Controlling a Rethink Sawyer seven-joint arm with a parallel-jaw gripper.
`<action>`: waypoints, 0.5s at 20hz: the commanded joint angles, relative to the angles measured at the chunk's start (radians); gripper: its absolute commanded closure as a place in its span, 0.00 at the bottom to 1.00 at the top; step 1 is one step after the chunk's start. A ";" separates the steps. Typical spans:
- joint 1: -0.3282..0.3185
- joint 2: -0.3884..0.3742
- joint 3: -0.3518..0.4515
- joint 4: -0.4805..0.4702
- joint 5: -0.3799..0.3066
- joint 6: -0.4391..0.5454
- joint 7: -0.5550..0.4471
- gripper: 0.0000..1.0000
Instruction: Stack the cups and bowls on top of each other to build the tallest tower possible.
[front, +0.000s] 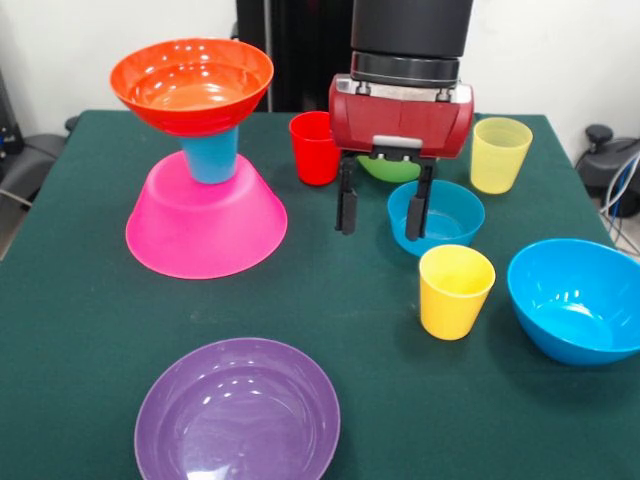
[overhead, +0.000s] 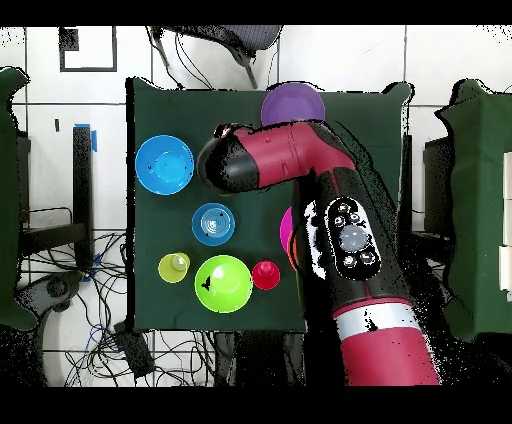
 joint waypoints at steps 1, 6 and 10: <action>-0.065 0.087 0.100 0.026 0.049 0.114 -0.182 0.00; -0.072 0.110 0.110 0.042 0.052 0.173 -0.228 0.00; -0.085 0.152 0.132 0.021 0.095 0.372 -0.304 0.00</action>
